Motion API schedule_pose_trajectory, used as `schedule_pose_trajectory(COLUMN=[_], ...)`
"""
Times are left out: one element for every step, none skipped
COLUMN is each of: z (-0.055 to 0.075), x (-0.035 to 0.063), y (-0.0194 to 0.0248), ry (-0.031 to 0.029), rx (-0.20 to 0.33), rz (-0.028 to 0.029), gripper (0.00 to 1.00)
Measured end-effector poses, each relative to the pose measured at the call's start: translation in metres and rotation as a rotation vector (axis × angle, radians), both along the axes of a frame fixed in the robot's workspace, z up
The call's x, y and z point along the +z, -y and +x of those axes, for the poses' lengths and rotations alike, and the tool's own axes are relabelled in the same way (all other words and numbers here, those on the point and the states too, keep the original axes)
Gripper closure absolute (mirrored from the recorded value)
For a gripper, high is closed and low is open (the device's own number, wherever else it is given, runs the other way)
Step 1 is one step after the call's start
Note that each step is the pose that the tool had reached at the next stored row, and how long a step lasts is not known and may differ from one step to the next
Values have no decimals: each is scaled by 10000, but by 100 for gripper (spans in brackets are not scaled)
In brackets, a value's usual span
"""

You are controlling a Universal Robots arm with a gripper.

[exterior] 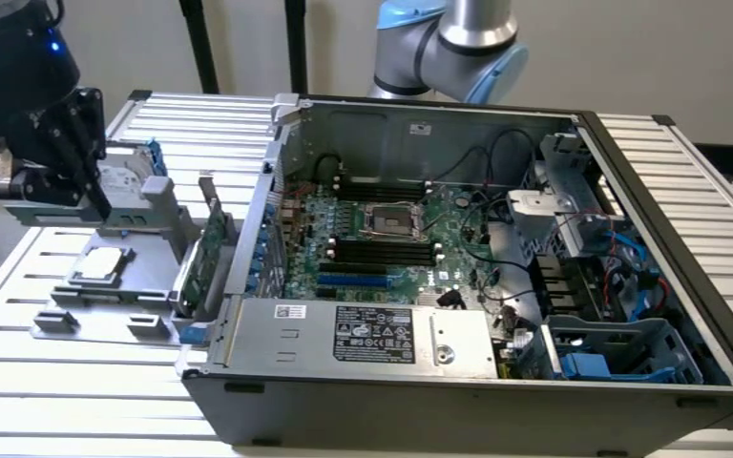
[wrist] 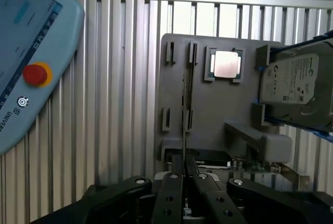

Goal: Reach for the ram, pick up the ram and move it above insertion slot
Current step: 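Pick up the ram and move it above insertion slot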

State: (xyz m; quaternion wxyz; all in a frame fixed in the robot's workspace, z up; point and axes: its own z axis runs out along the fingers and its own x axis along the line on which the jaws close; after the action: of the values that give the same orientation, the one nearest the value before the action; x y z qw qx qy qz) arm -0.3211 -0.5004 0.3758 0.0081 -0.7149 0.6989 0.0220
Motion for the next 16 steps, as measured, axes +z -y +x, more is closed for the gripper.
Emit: schedule_pose_trajectory(z=[45, 93, 138, 184, 229, 274, 319, 363, 412, 457, 502, 547, 592, 637, 683, 728], x=[24, 48, 68, 89, 108, 126, 144, 160, 176, 190, 202, 213, 221, 226, 230, 234], y=[0, 0, 0, 0, 0, 0, 0, 0, 0, 0, 0, 0, 0, -1, -1, -1], ry=[-8, -16, -21, -27, -30, -35, -39, -43, -46, -47, -49, -50, -51, -51, -51, -52], rx=[0, 0, 2, 1, 0, 0, 1, 1, 1, 1, 0, 0, 1, 2, 1, 0], rz=[0, 0, 0, -1, 0, 0, 0, -1, -1, 0, 0, 0, 1, 1, 0, -1], gripper=[87, 87, 87, 87, 87, 87, 87, 87, 87, 87, 87, 87, 87, 87, 87, 87])
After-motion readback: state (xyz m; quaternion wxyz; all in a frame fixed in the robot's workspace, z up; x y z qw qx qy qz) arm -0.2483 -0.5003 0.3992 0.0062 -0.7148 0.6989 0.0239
